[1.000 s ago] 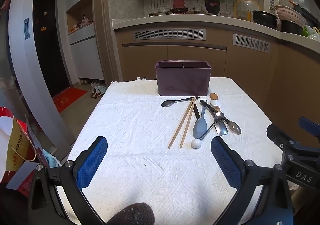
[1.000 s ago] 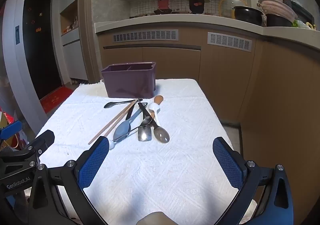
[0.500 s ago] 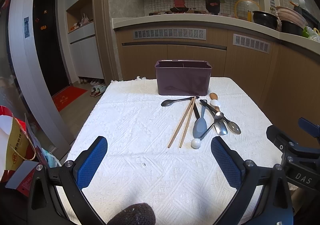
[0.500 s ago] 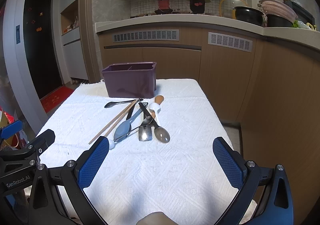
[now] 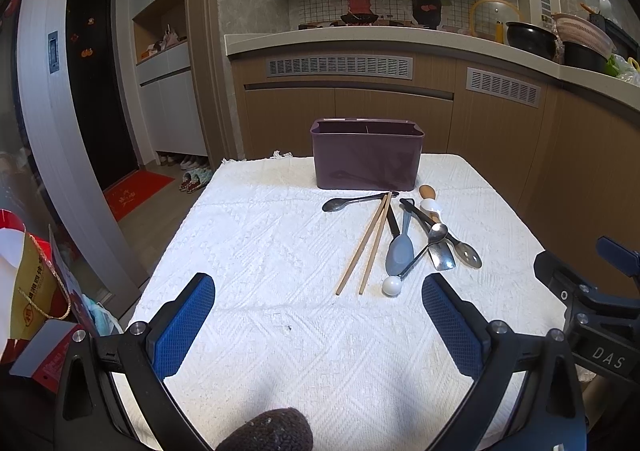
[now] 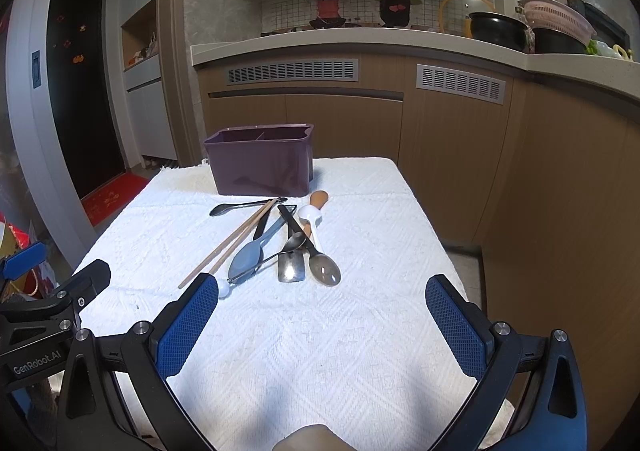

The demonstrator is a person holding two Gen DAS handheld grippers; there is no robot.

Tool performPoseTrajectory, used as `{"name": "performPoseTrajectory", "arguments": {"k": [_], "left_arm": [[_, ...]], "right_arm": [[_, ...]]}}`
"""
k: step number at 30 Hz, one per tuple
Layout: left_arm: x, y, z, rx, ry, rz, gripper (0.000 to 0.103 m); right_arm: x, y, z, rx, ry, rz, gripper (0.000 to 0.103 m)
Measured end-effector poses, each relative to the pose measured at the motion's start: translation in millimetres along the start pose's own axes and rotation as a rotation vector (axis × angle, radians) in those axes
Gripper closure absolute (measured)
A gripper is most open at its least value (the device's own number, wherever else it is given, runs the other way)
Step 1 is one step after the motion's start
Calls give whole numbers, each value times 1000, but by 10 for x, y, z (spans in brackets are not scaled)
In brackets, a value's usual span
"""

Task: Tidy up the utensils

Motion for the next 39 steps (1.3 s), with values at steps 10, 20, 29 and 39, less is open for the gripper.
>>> {"name": "performPoseTrajectory", "arguments": {"k": [10, 20, 29, 39], "left_arm": [[-3, 4, 4, -1, 0, 4, 0], [-5, 5, 3, -1, 1, 5, 0], [-4, 9, 2, -2, 3, 8, 0], [-11, 10, 1, -3, 3, 8, 0]], "right_arm": [[-10, 38, -5, 4, 2, 0, 0], [-21, 69, -13, 9, 5, 6, 0], [-27, 75, -10, 11, 8, 8, 0], [-30, 89, -4, 14, 10, 7, 0]]}}
Point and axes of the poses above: each gripper's, at about its wrist camera, not at the fingertips, and z roughly against the way its jaws point, y to its left, x to its top, the point moved 1 cm from there along -z, roughly the way its jaws point, and after that the axes turned 6 degrees about z, right-handed, at the moved point
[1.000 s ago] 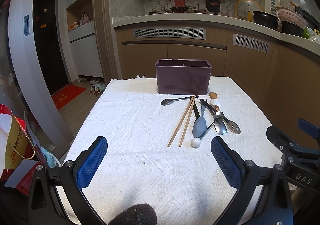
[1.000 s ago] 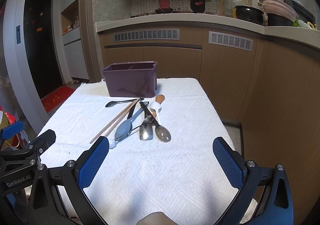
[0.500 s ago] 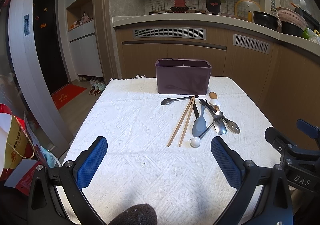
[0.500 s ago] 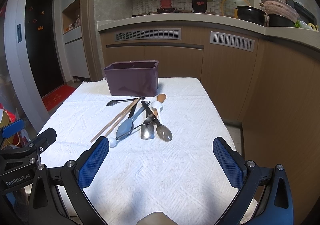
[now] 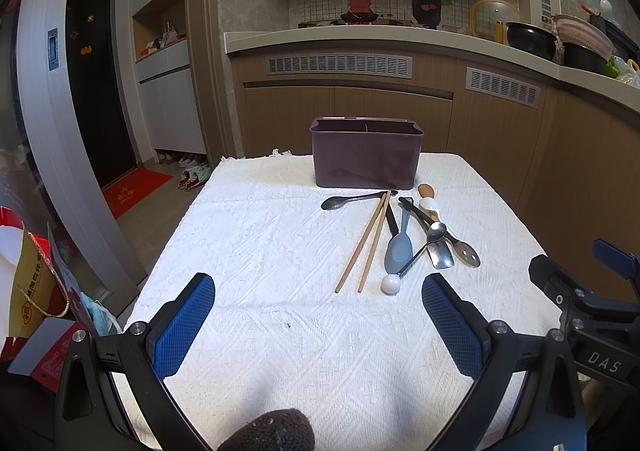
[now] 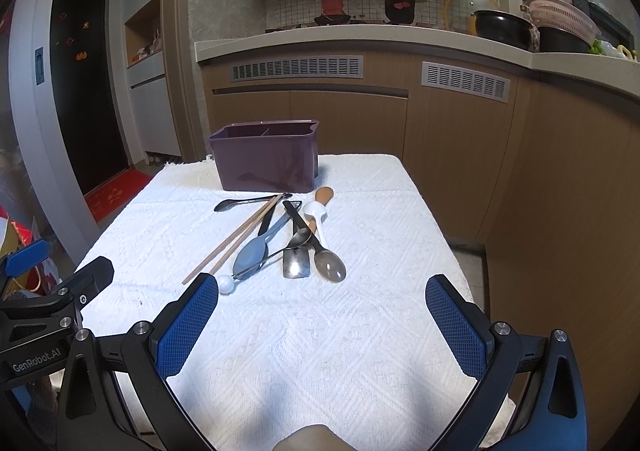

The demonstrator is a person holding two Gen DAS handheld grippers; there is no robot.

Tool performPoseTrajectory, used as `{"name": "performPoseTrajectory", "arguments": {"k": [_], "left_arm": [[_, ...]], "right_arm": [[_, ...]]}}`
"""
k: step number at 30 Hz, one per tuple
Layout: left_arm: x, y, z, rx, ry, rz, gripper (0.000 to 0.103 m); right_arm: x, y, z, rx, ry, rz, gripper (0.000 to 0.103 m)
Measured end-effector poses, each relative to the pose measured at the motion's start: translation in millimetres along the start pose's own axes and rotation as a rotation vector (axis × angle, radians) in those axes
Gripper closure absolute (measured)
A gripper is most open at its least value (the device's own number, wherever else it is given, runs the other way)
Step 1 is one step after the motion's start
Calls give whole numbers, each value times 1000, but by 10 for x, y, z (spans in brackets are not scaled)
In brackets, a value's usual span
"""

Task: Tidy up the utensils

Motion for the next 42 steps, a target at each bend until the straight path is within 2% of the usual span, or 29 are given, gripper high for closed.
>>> {"name": "performPoseTrajectory", "arguments": {"k": [16, 23, 28, 32, 38, 42], "left_arm": [[-61, -17, -19, 1, 11, 6, 0], [9, 25, -180, -10, 41, 17, 0], [114, 31, -426, -36, 73, 19, 0], [245, -20, -730, -3, 88, -26, 0], [351, -146, -1239, -60, 221, -54, 0], [394, -248, -1554, -64, 260, -98, 0]], "right_arm": [[-1, 5, -4, 2, 7, 1, 0], [35, -42, -97, -9, 17, 13, 0], [98, -92, -254, -28, 35, 28, 0], [179, -150, -437, -40, 55, 35, 0], [292, -283, -852, -31, 119, 22, 0], [348, -359, -1127, -32, 161, 13, 0]]}}
Point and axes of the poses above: each gripper's, at about its wrist camera, not at the fingertips, and z roughly against the way its jaws point, y to its left, x to its top, the point moved 1 cm from there along -z, roughly the way its jaws point, and after that the axes turned 6 degrees about z, right-handed, at the moved point
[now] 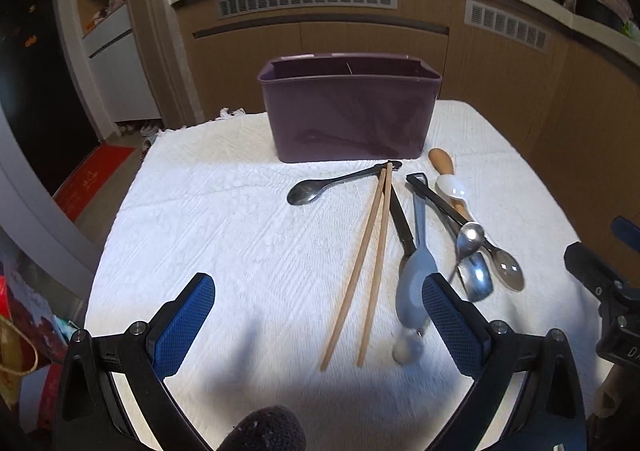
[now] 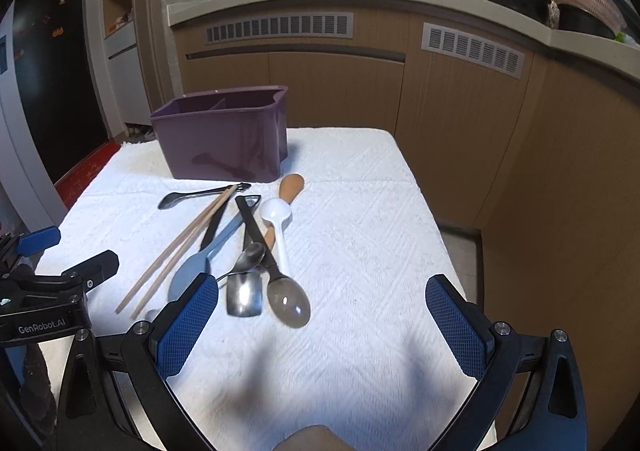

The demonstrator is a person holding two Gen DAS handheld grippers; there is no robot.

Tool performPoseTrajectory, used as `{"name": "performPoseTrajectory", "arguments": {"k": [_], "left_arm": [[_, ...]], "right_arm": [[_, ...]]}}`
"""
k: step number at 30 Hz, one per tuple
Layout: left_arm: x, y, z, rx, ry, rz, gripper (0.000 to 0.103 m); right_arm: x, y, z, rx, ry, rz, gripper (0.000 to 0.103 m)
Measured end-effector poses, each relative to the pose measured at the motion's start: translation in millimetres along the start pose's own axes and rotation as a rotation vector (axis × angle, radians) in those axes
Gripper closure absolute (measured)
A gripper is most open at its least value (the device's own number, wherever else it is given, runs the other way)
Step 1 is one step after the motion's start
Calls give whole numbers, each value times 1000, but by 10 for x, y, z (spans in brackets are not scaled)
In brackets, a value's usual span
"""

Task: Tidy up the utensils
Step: 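Reach the left gripper down and grasp the blue-grey silicone spoon handle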

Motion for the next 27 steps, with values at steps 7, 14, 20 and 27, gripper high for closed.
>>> {"name": "performPoseTrajectory", "arguments": {"k": [7, 14, 20, 27], "left_arm": [[89, -93, -380, -13, 51, -85, 0], [211, 80, -564, -80, 133, -68, 0], [278, 253, -744, -114, 209, -17, 1], [219, -49, -563, -340, 198, -188, 5]], "right_arm": [[54, -54, -357, -14, 47, -6, 0], [17, -106, -607, -1, 77, -24, 0], [-49, -108, -707, 75, 49, -65, 0], [-67, -114, -708, 102, 29, -75, 0]]}}
Point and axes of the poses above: each gripper's, at about its wrist camera, not at the fingertips, and z roughly against the way its jaws point, y to its left, x to its top, the point moved 1 cm from there along -z, roughly the way its jaws point, and after that the axes turned 6 degrees about z, right-handed, at the moved point
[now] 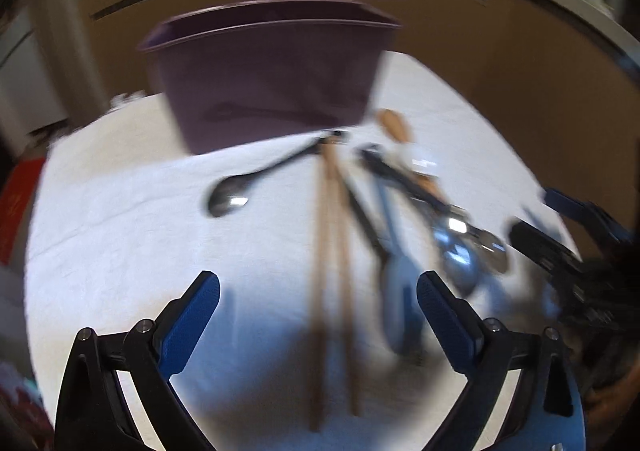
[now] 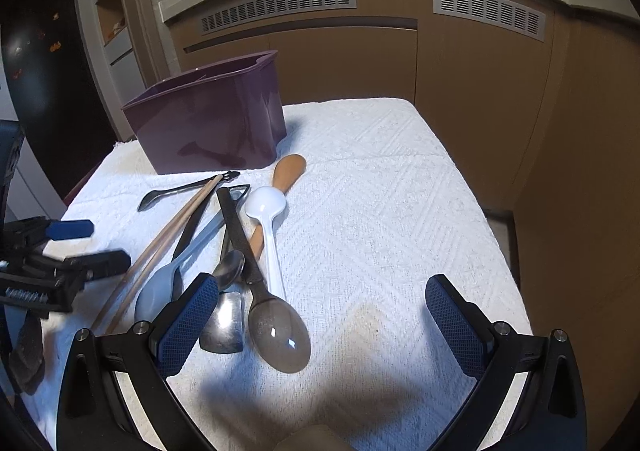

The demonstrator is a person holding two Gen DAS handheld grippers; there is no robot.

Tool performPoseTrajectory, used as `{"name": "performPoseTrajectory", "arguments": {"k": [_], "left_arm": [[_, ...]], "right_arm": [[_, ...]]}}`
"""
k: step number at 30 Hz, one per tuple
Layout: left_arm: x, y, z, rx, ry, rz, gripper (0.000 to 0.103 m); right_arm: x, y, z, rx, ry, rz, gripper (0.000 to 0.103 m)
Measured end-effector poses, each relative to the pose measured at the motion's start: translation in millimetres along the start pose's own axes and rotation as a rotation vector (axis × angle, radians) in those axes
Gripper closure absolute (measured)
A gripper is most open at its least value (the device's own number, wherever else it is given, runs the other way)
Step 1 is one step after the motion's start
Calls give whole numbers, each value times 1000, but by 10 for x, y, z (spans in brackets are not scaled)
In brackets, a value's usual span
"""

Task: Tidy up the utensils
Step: 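Reach the left gripper down and grasp the blue-grey silicone spoon handle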

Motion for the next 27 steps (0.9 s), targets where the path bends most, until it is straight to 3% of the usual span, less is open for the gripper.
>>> {"name": "performPoseTrajectory", "arguments": {"k": [2, 5, 7, 9, 13, 17, 19, 27], "left_arm": [[-84, -195, 30, -53, 8, -97, 9], [-195, -414, 44, -17, 9, -205, 25], [-232, -534, 8, 2, 36, -239, 44], [-231, -575, -26, 4, 52, -247, 50], [-153, -593, -56, -11, 71, -212, 51], [71, -346, -209, -51, 146, -6, 52], [144, -229, -301, -53, 176, 84, 57], [187, -371, -483, -12, 214, 60, 57]], "right_arm": [[-6, -37, 2, 5, -2, -20, 0], [-11, -104, -17, 16, 4, -57, 0], [-13, -150, -36, 29, 11, -84, 0], [-14, -204, -39, 38, 11, -112, 0], [-9, -302, 12, 39, 1, -150, 0], [-30, -402, 100, 7, -3, -166, 0], [-57, -442, 145, -10, 1, -163, 0], [-138, -479, 266, -39, 8, -117, 0]]}}
Point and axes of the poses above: each gripper's, at about its wrist camera, not at the fingertips, and z roughly against the way its jaws point, y to its left, x to its top, the point moved 1 cm from there along -z, roughly the way its jaws point, and after that the axes turned 6 degrees about z, right-handed, at the moved point
